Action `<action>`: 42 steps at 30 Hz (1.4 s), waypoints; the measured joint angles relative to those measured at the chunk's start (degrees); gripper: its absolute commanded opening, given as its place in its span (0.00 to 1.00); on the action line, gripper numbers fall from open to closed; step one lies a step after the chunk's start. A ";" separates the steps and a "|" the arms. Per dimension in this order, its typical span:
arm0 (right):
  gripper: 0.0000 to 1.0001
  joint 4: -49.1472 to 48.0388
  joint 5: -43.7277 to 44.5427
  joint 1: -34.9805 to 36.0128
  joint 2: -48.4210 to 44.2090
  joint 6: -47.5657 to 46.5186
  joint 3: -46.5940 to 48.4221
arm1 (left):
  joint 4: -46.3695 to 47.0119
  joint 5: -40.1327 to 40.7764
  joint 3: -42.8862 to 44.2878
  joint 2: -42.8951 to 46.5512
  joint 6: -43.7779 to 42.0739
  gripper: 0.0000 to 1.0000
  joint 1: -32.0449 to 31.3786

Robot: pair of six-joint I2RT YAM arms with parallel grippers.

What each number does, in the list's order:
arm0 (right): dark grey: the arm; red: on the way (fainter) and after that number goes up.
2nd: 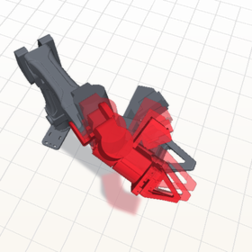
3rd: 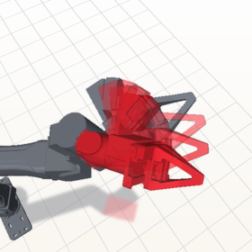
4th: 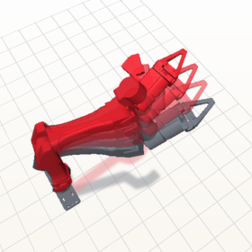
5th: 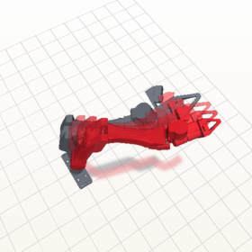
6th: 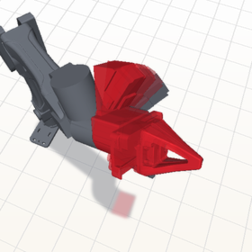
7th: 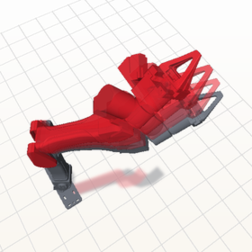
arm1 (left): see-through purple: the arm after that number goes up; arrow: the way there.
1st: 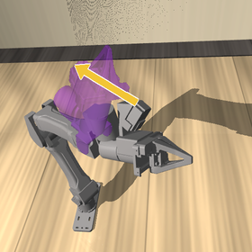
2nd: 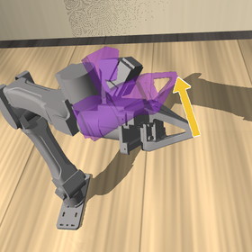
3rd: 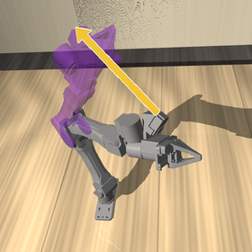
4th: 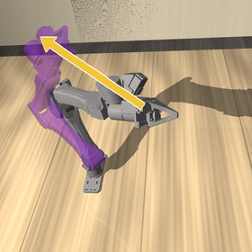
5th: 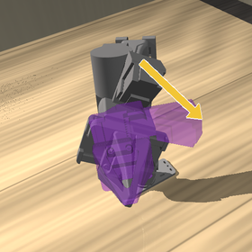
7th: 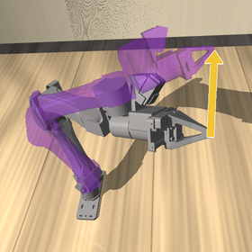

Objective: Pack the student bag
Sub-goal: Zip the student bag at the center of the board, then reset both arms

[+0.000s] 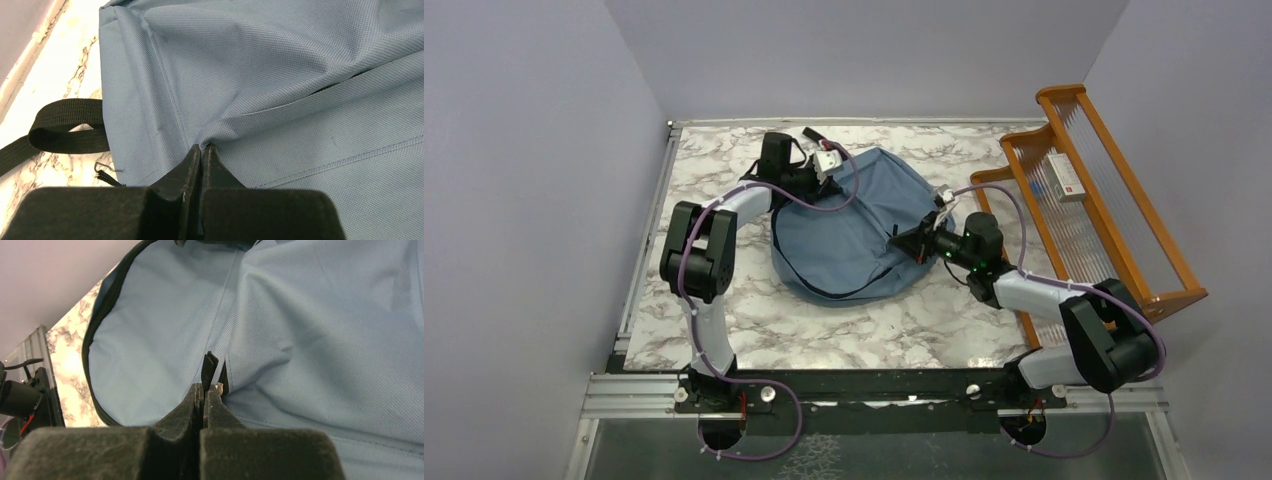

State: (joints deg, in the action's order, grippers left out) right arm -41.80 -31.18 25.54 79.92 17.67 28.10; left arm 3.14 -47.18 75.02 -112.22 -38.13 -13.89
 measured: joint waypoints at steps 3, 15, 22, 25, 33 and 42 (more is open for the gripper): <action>0.01 -0.02 1.75 0.00 -1.01 0.07 -1.36 | -1.46 -0.66 1.44 -0.68 0.28 0.00 -0.02; 0.23 0.72 4.26 0.00 -1.18 1.14 -4.61 | 2.89 0.26 0.81 -0.85 8.13 0.27 0.46; 0.39 5.62 6.45 0.00 -8.55 1.07 -4.17 | 11.17 6.60 -3.45 7.13 20.17 0.42 2.58; 0.42 7.65 9.25 0.00 -12.72 0.68 -3.48 | 13.92 9.86 -4.09 12.66 26.01 0.49 2.71; 0.60 21.55 23.10 0.02 -21.27 0.13 3.30 | 12.76 23.39 -11.39 28.09 44.06 0.79 2.56; 0.95 35.23 38.36 0.00 -30.38 -1.70 9.42 | -0.44 38.18 -22.18 48.87 56.13 0.96 2.62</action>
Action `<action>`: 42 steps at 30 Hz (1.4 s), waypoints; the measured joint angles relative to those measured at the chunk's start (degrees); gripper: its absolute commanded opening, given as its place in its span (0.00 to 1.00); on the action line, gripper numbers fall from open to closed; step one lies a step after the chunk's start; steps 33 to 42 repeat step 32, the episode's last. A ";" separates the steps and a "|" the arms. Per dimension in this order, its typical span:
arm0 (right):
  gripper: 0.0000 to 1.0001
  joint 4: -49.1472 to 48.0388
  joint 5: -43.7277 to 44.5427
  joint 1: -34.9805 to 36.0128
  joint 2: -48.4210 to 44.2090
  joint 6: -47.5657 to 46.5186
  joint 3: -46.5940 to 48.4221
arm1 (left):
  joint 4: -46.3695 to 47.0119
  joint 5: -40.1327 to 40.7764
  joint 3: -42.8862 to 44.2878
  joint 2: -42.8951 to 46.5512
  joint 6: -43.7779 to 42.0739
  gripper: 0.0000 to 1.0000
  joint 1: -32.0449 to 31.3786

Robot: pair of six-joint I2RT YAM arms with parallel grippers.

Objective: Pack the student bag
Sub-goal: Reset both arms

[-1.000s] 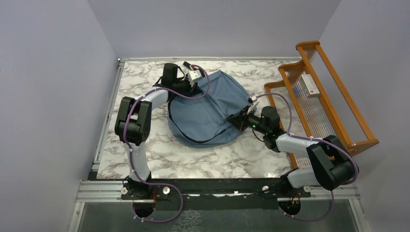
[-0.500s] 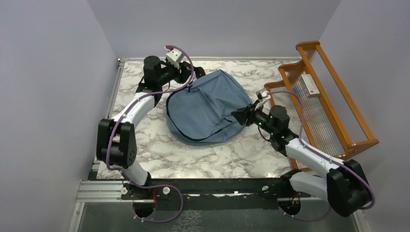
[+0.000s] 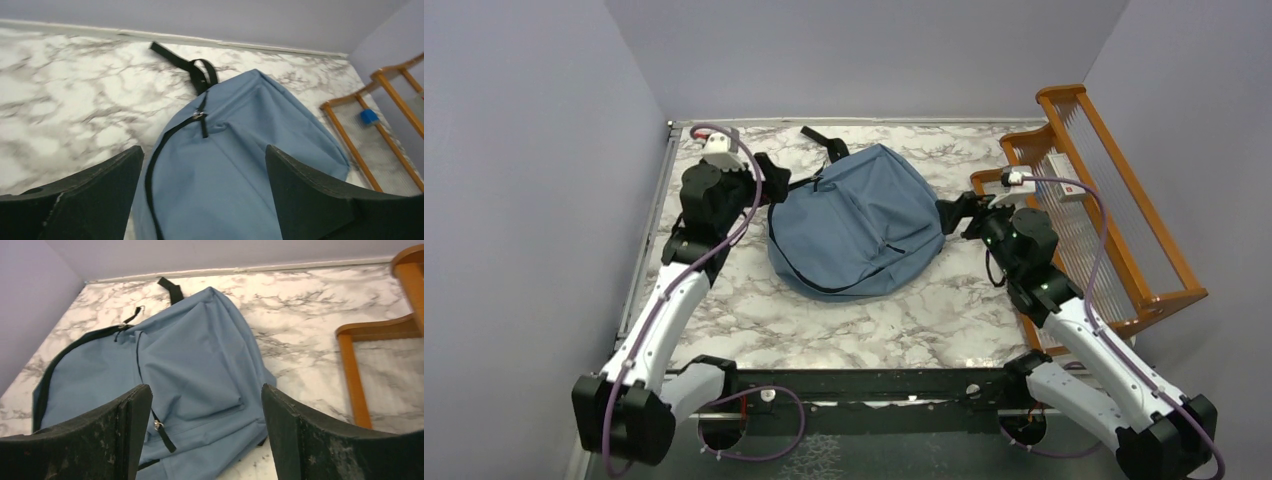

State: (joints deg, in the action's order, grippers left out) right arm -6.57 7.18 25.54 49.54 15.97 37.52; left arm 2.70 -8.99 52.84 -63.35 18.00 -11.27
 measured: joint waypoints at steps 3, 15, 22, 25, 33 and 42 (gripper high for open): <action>1.00 3.02 2.01 0.00 -2.97 -0.63 0.66 | -5.90 7.30 -2.62 6.64 1.88 0.99 0.02; 1.00 7.50 3.76 0.00 -16.48 -4.11 -2.19 | -19.15 23.69 -10.21 25.94 5.20 0.99 0.02; 1.00 7.45 4.22 0.00 -20.09 -5.57 -6.56 | -20.90 25.55 -12.13 25.24 6.80 0.99 0.02; 1.00 7.41 4.63 0.00 -20.28 -5.66 -7.26 | -20.90 26.05 -12.20 25.24 5.99 0.99 0.02; 1.00 7.04 5.33 0.02 -20.83 -5.66 -8.13 | -20.68 27.26 -12.20 25.24 3.48 0.99 0.02; 1.00 7.04 5.33 0.02 -20.83 -5.66 -8.13 | -20.68 27.26 -12.20 25.24 3.48 0.99 0.02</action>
